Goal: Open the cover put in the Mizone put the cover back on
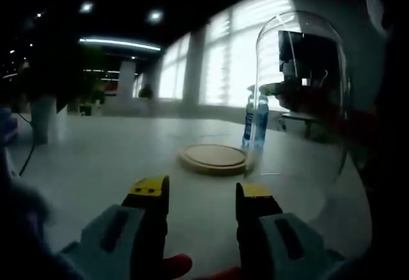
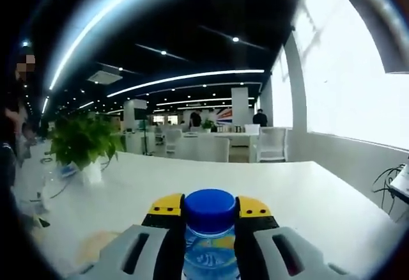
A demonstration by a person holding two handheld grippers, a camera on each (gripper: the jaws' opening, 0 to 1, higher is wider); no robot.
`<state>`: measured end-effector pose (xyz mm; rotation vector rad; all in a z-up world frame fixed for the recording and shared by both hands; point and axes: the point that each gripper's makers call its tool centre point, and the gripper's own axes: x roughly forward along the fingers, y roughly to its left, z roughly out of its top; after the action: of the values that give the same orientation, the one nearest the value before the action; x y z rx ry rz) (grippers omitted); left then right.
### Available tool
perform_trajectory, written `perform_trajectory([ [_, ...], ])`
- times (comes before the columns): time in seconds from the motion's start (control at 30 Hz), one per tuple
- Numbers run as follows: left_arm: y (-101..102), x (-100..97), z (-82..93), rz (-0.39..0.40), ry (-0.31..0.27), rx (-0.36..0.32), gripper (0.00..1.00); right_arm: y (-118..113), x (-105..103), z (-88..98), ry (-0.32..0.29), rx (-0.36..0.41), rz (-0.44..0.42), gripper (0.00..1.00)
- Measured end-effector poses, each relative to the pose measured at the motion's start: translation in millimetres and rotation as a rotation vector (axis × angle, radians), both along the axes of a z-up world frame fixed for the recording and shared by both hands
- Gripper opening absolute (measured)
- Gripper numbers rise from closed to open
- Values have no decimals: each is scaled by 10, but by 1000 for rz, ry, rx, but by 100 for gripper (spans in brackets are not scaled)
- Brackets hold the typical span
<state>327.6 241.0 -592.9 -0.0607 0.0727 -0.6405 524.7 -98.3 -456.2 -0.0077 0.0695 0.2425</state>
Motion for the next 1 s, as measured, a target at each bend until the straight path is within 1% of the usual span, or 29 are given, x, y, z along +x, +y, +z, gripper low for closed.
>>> perform_trajectory([
  [0.13, 3, 2, -2, 1, -1, 1, 34, 81, -66, 6, -3, -23, 27, 21],
  [0.2, -2, -2, 2, -3, -1, -2, 34, 84, -77, 3, 2, -8, 17, 21],
  [0.3, 0, -2, -4, -2, -1, 3, 34, 145, -132, 6, 10, -2, 39, 21],
  [0.47, -4, -4, -10, -2, -2, 10, 34, 247, -184, 42, 2, -22, 61, 21],
  [0.6, -1, -2, -13, 0, -2, 12, 34, 337, -225, 136, -19, -24, 86, 21],
  [0.83, -6, -3, -11, -2, -4, 13, 34, 448, -240, 283, -42, 4, 110, 21],
  [0.9, -6, -5, -9, -3, -5, 12, 34, 514, -252, 314, -42, 0, 126, 21],
  [1.0, -5, -4, -10, -3, -6, 15, 34, 641, -275, 352, -58, -26, 141, 21],
])
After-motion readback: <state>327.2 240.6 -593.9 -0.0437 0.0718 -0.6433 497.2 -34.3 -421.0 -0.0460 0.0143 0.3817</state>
